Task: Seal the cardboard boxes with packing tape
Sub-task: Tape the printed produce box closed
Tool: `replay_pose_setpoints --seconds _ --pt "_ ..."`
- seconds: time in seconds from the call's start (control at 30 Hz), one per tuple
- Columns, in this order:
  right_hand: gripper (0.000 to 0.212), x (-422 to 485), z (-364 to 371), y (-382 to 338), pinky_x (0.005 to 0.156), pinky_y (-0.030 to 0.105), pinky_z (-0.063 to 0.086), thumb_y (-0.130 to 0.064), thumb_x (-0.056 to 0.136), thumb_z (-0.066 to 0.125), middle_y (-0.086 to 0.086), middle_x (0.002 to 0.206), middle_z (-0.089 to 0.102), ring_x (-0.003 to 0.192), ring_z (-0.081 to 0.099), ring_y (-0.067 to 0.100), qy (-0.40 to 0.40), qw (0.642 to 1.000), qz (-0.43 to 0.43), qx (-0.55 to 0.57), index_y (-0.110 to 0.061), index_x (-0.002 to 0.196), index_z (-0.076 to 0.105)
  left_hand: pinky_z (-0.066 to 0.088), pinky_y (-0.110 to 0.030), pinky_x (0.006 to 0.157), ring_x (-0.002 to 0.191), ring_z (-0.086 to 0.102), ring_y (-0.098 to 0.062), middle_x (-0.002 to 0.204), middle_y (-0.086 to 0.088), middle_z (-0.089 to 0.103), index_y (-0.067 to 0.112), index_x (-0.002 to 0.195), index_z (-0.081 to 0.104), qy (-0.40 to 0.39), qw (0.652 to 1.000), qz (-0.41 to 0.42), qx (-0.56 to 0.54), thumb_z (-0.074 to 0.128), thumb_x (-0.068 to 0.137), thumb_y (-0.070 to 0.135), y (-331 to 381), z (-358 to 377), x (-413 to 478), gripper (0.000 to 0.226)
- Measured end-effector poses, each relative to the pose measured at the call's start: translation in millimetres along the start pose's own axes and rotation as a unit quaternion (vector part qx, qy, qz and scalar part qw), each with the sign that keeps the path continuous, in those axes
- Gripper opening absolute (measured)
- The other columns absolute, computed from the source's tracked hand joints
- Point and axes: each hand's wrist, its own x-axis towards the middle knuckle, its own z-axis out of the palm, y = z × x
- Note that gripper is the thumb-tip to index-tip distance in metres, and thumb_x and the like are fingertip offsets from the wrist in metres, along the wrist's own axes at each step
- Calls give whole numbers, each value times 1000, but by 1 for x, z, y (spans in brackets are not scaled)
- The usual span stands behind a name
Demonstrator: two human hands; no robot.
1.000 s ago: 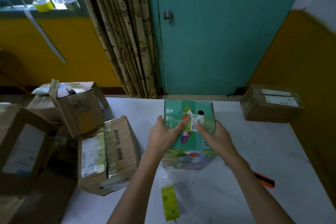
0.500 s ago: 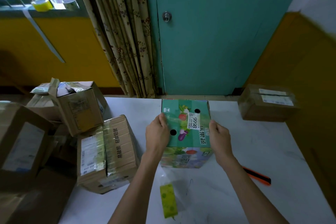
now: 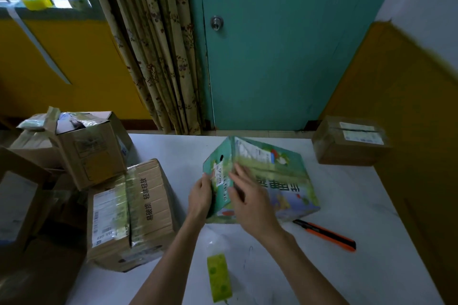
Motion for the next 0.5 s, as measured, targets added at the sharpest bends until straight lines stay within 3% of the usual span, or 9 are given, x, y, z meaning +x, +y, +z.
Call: replay_pose_setpoints --seconds 0.1,0.23,0.3,0.33,0.37,0.43,0.5 --pt "41 3 26 28 113 19 32 -18 101 54 -8 147 45 139 36 3 -4 995 65 75 -11 142 52 53 -44 100 101 71 -23 107 -7 76 29 105 73 -36 996 -23 -84 25 106 59 -7 0 -3 56" --pt "39 1 33 69 110 31 42 -2 95 59 2 141 54 132 48 13 47 993 103 44 -6 134 59 56 -40 94 95 72 -18 106 -5 76 28 110 69 -42 995 -25 -87 41 98 66 -16 -4 -9 49" --pt "36 4 25 74 106 35 47 -4 92 66 7 137 58 127 54 21 78 993 89 -6 -4 128 64 59 -45 91 94 74 -19 109 -4 76 22 117 66 -54 997 -21 -58 60 84 75 -24 -3 -7 63" --pt "36 7 18 75 104 40 48 -9 89 72 9 135 60 125 55 27 112 989 85 -42 -4 124 66 60 -46 90 93 74 -18 111 -4 75 22 119 64 -57 998 -15 -36 66 82 70 -25 -1 -7 61" --pt "42 13 10 78 104 45 46 -17 85 77 12 134 60 125 54 32 147 981 93 -84 -4 123 67 60 -44 89 92 73 -16 114 -4 74 23 118 61 -50 999 -5 -9 69 86 60 -23 2 -9 49" --pt "76 27 -13 86 108 51 34 -47 76 81 16 147 46 135 40 38 171 955 167 -176 -9 137 55 59 -37 87 92 71 -12 118 -1 72 29 116 53 -8 999 24 39 69 92 45 -19 9 -9 33" --pt "121 40 -37 99 113 56 21 -77 63 73 15 161 20 145 21 38 117 926 281 -221 -12 153 27 57 -38 90 103 68 -16 125 4 66 29 125 46 31 995 54 76 69 87 57 -9 15 -8 52"
